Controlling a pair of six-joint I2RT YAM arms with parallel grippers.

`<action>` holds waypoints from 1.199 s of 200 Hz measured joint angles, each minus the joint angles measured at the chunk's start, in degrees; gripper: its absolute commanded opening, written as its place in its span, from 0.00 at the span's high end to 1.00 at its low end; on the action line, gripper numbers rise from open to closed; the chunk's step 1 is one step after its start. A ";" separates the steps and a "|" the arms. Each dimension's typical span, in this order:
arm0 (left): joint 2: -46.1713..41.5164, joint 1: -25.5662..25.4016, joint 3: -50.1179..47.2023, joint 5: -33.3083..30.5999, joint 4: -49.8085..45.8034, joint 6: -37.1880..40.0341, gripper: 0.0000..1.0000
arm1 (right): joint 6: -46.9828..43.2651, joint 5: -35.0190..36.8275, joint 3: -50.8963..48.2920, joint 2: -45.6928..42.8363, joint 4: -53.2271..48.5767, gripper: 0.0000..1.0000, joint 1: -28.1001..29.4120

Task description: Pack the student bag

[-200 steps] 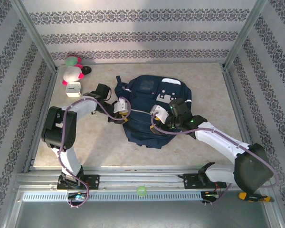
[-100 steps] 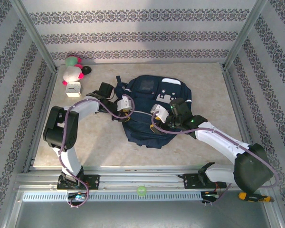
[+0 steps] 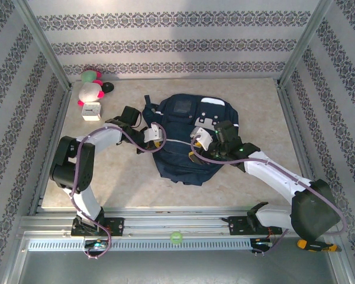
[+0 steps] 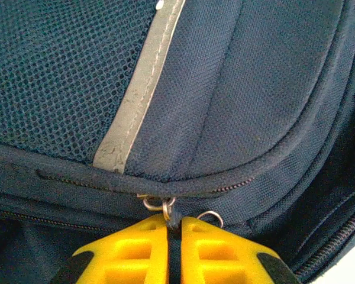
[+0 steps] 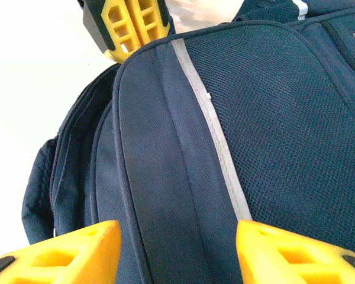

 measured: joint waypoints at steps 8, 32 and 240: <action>-0.11 0.00 -0.20 -0.04 0.42 -0.44 0.80 | 0.28 -0.02 -0.09 -0.02 0.04 0.47 0.00; -0.31 -0.02 -1.16 -0.63 2.12 -2.73 0.69 | 0.52 -0.02 -0.09 -0.02 0.20 0.46 0.00; -0.17 -3.10 10.19 -14.60 -11.17 -6.56 1.00 | 18.49 7.50 -5.73 -11.19 2.34 0.44 -0.90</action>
